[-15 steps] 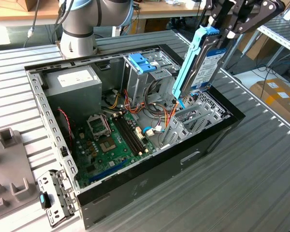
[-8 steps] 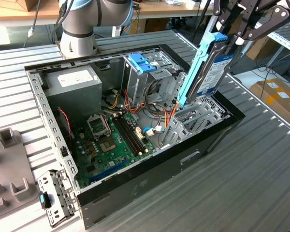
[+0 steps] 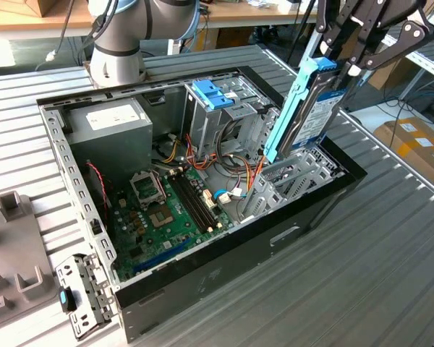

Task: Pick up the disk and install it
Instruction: 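Pick up the disk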

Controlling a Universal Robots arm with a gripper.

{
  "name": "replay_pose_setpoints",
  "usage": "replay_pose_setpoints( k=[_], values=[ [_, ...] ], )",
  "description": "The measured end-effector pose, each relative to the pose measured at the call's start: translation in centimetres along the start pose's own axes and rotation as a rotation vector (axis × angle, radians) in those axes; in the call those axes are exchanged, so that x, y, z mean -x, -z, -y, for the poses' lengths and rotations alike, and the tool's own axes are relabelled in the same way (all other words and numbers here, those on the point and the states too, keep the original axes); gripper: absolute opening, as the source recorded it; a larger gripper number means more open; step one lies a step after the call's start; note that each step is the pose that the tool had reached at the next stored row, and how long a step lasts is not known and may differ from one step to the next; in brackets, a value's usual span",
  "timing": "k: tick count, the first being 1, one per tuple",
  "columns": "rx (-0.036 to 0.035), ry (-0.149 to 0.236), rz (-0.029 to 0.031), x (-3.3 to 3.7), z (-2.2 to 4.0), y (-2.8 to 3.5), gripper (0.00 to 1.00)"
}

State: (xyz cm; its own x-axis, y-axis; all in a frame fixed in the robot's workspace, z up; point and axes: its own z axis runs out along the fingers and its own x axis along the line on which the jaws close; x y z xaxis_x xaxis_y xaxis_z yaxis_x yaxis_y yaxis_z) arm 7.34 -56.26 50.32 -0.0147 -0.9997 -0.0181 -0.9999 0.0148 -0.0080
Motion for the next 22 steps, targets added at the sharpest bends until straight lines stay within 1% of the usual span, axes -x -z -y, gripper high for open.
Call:
replay_pose_setpoints(
  k=[2, 4, 7, 13, 17, 19, 22],
  values=[
    [0.0, 0.0, -0.0001, -0.02, 0.0, -0.28, 0.35],
    [0.0, 0.0, -0.0014, -0.02, 0.08, -0.59, 0.35],
    [-0.0001, 0.0, -0.0039, -0.02, 0.45, -0.93, 0.35],
    [-0.0001, 0.0, -0.004, -0.03, 0.53, -0.99, 0.35],
    [0.0002, 0.0, -0.0038, -0.31, 0.6, -1.06, 0.35],
    [0.0003, 0.0, -0.0047, -0.32, 0.61, -1.25, 0.35],
    [0.0002, 0.0, -0.0055, -0.33, 0.81, -1.8, 0.35]
  ],
)
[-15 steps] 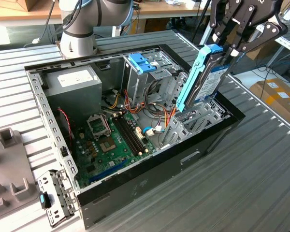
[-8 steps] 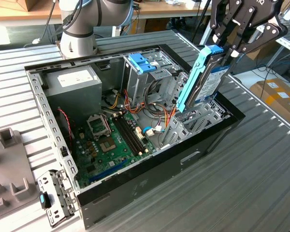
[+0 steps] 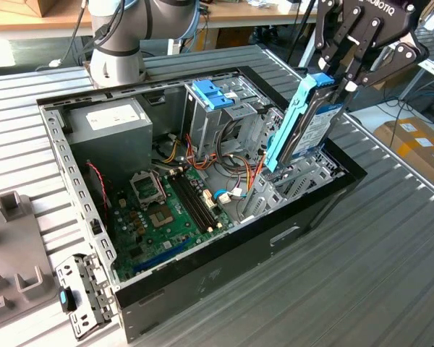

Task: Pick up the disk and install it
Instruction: 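Pick up the disk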

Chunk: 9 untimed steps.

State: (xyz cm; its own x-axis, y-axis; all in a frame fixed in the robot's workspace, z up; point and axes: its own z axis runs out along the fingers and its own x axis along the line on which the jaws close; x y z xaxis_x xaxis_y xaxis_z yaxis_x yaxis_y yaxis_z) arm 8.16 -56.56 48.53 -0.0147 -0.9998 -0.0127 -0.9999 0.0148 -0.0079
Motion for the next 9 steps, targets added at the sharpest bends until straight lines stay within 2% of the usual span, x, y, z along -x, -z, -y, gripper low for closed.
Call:
replay_pose_setpoints(
  k=[6, 9],
  values=[
    [0.0, 0.002, -0.0075, -0.01, 0.37, -0.44, 0.35],
    [0.0, 0.006, -0.0124, -0.01, 0.38, -0.93, 0.35]
  ],
)
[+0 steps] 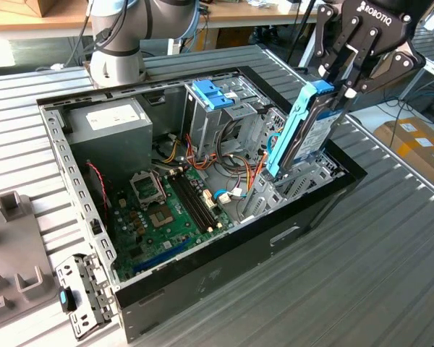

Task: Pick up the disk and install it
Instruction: 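Pick up the disk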

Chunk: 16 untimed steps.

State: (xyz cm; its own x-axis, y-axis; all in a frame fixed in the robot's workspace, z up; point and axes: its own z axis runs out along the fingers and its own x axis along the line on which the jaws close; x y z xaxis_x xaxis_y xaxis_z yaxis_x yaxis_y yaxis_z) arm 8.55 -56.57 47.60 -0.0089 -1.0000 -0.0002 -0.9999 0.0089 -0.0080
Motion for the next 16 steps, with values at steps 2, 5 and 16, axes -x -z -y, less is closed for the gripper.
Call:
replay_pose_setpoints(
  k=[2, 5, 16],
  values=[
    [0.0, 0.002, -0.0005, 0.03, 0.0, -0.16, 0.35],
    [0.0, 0.002, 0.0032, 0.05, 0.01, -0.19, 0.35],
    [0.0001, 0.002, 0.0121, 0.05, 0.16, -0.74, 0.35]
  ],
)
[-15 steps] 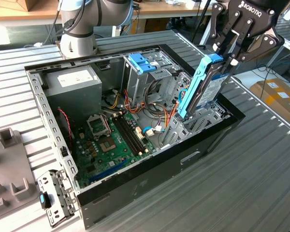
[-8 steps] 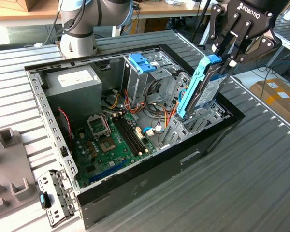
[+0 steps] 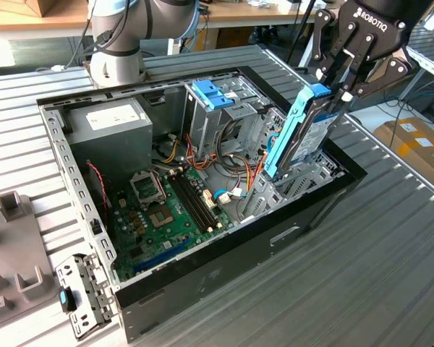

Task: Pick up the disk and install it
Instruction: 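Pick up the disk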

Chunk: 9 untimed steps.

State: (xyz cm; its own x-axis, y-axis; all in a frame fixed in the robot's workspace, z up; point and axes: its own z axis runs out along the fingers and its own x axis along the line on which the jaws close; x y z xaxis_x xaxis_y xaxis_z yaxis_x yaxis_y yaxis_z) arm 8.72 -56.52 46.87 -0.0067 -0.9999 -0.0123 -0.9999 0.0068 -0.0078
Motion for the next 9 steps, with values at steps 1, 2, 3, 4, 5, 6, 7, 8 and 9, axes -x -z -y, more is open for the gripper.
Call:
replay_pose_setpoints(
  k=[1, 2, 3, 4, 5, 6, 7, 8, 9],
  values=[
    [0.0, 0.0, 0.0, 0.0, 0.0, -0.02, 0.35],
    [0.0, 0.0, -0.0001, 0.0, 0.0, -0.02, 0.35],
    [0.0, 0.0, -0.0002, 0.0, 0.0, -0.03, 0.35],
    [0.0, 0.0, 0.0, 0.0, 0.01, -0.06, 0.35],
    [-0.0001, 0.0, 0.0001, 0.0, 0.03, -0.09, 0.35],
    [0.0, 0.0, 0.0, 0.0, 0.05, -0.12, 0.35],
    [0.0, 0.0, -0.0001, 0.0, 0.05, -0.14, 0.35],
    [0.0, 0.0, -0.0001, 0.0, 0.06, -0.16, 0.35],
    [0.0, 0.0, -0.0002, 0.0, 0.07, -0.16, 0.35]
  ],
)
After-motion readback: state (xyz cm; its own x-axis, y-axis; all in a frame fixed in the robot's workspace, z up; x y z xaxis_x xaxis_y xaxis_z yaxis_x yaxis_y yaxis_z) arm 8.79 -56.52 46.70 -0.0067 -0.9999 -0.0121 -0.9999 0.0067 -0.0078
